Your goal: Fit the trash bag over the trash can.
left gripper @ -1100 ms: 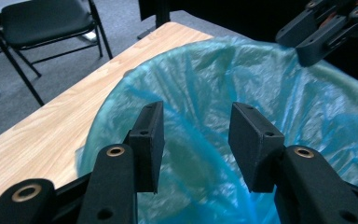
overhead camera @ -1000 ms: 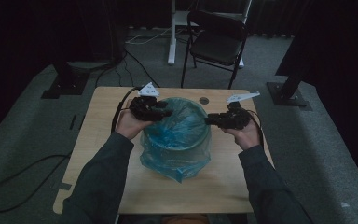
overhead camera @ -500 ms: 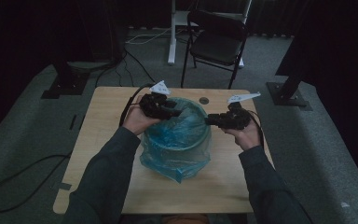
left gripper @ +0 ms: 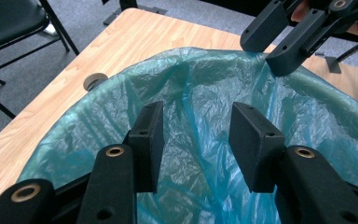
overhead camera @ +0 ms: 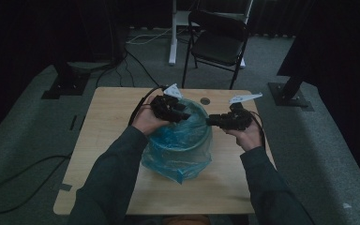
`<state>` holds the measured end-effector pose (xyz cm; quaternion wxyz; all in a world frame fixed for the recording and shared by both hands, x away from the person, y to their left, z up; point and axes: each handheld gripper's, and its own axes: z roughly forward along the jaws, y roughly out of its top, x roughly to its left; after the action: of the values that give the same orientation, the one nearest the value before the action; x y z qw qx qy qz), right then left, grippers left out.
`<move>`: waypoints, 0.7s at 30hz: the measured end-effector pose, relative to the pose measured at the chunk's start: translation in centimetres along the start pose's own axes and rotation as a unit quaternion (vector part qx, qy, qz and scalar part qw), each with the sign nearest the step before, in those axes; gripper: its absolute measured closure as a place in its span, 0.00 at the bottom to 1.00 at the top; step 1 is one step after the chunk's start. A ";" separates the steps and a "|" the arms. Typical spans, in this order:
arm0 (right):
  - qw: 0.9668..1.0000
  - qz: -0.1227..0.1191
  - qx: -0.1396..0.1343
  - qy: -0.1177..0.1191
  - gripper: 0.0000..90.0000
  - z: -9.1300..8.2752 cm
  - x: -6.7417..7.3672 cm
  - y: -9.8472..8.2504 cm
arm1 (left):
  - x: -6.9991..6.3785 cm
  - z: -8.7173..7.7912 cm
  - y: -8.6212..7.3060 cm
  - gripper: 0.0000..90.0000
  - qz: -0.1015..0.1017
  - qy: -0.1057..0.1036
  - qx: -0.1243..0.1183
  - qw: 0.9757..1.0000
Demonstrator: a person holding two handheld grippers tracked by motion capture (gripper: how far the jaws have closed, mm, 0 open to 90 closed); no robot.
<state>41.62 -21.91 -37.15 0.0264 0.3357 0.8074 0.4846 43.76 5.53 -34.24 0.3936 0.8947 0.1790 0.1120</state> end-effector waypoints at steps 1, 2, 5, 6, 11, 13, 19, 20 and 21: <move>1.000 0.000 0.000 0.000 0.74 0.0 0.0 0.0 | 0.0 0.3 0.1 0.61 0.001 -0.001 0.006 1.000; 1.000 0.000 0.000 0.001 0.74 0.0 0.0 0.0 | 0.0 0.4 0.2 0.61 0.004 0.001 0.010 1.000; 1.000 0.000 0.000 0.001 0.74 0.0 0.0 0.0 | 0.0 0.8 0.3 0.61 0.007 0.002 0.017 1.000; 1.000 0.000 0.000 0.001 0.74 0.0 0.0 0.0 | 0.0 0.8 0.3 0.61 0.007 0.002 0.017 1.000; 1.000 0.001 0.000 0.003 0.74 0.0 -0.1 0.0 | -0.1 1.0 0.4 0.61 0.018 0.005 0.032 0.999; 1.000 0.001 0.000 0.003 0.74 0.0 -0.1 0.0 | -0.1 1.0 0.3 0.61 0.022 0.008 0.040 0.999; 1.000 0.000 0.000 0.003 0.73 0.0 -0.1 0.0 | -0.2 1.3 0.2 0.62 0.027 0.011 0.055 0.998; 1.000 0.000 -0.001 0.004 0.73 0.0 -0.1 -0.1 | -0.2 1.5 0.3 0.62 0.029 0.011 0.059 0.998; 1.000 0.000 -0.001 0.004 0.73 0.0 -0.1 -0.1 | -0.3 1.6 0.3 0.62 0.028 0.010 0.061 0.998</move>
<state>41.68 -21.99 -37.25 0.0236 0.3339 0.8069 0.4868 44.15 4.15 -35.14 0.3333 0.9205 0.1644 0.1210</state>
